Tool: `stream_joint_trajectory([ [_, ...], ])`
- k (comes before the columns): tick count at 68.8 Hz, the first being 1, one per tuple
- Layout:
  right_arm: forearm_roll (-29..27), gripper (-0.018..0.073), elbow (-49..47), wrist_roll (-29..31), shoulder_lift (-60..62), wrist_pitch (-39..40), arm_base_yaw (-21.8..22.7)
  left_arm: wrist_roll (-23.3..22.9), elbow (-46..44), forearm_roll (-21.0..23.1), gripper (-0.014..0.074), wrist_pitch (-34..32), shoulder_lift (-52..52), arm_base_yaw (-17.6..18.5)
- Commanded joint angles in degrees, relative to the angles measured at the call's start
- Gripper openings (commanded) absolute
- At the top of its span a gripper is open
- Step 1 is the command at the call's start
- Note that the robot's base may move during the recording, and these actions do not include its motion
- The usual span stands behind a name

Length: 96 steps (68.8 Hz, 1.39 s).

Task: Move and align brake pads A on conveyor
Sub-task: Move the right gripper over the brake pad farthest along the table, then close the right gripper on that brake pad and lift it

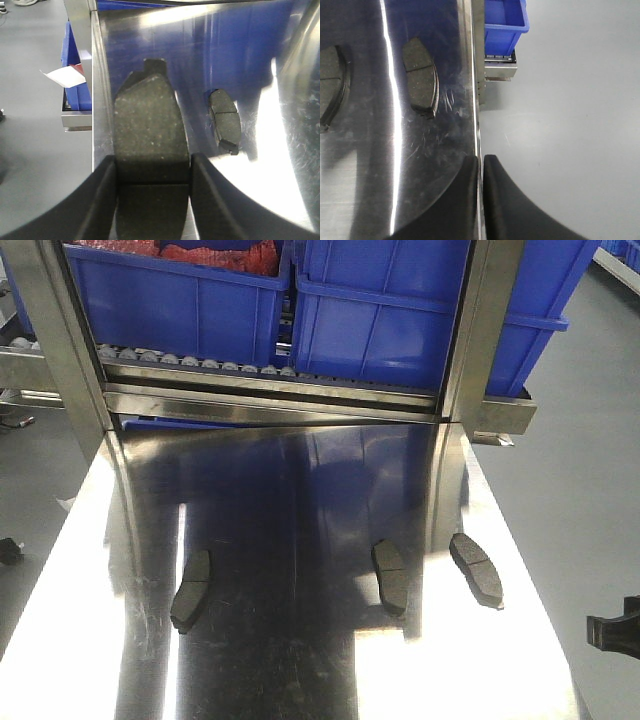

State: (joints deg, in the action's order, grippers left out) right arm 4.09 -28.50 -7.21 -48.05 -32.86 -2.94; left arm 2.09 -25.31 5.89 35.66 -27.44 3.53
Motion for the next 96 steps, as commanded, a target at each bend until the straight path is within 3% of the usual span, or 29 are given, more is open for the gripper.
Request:
stream_joint_trajectory([
  [1, 0.42, 0.0020, -2.03, -0.26, -0.10, 1.25, -0.06, -0.21, -1.65, 0.78, -0.0007, -5.16, -0.18, 0.06],
  [13, 0.47, 0.0106, -2.03, -0.18, -0.97, -1.38, -0.06, -0.21, -1.65, 0.78, -0.0007, -5.16, -0.18, 0.06],
  [30, 0.11, 0.0375, -2.10, 0.40, -1.10, -1.25, -0.06, -0.21, -1.65, 0.78, -0.0007, -5.16, -0.18, 0.06],
  [37, -0.47, 0.0446, -3.41, 2.70, -1.10, -2.36, -0.17, -0.21, -1.65, 0.78, -0.0007, -5.16, -0.18, 0.06],
  [55, -10.22, 0.0456, -10.12, 15.33, -3.27, -3.03, -0.17, -0.21, -1.65, 0.78, -0.0007, -5.16, -0.18, 0.06],
  [71, -14.57, 0.0456, -17.17, 19.82, -13.92, -3.60, -1.15, -0.21, -1.65, 0.78, -0.0007, -5.16, -0.18, 0.06],
  [83, -13.90, 0.0456, -24.59, 18.06, -25.17, -3.57, -6.44, -0.21, -1.65, 0.78, -0.0007, -5.16, -0.18, 0.06],
  [96, -9.73, 0.0456, -34.56, 13.74, -38.03, -8.54, -6.55, -0.21, -1.65, 0.78, -0.0007, -5.16, -0.18, 0.06],
])
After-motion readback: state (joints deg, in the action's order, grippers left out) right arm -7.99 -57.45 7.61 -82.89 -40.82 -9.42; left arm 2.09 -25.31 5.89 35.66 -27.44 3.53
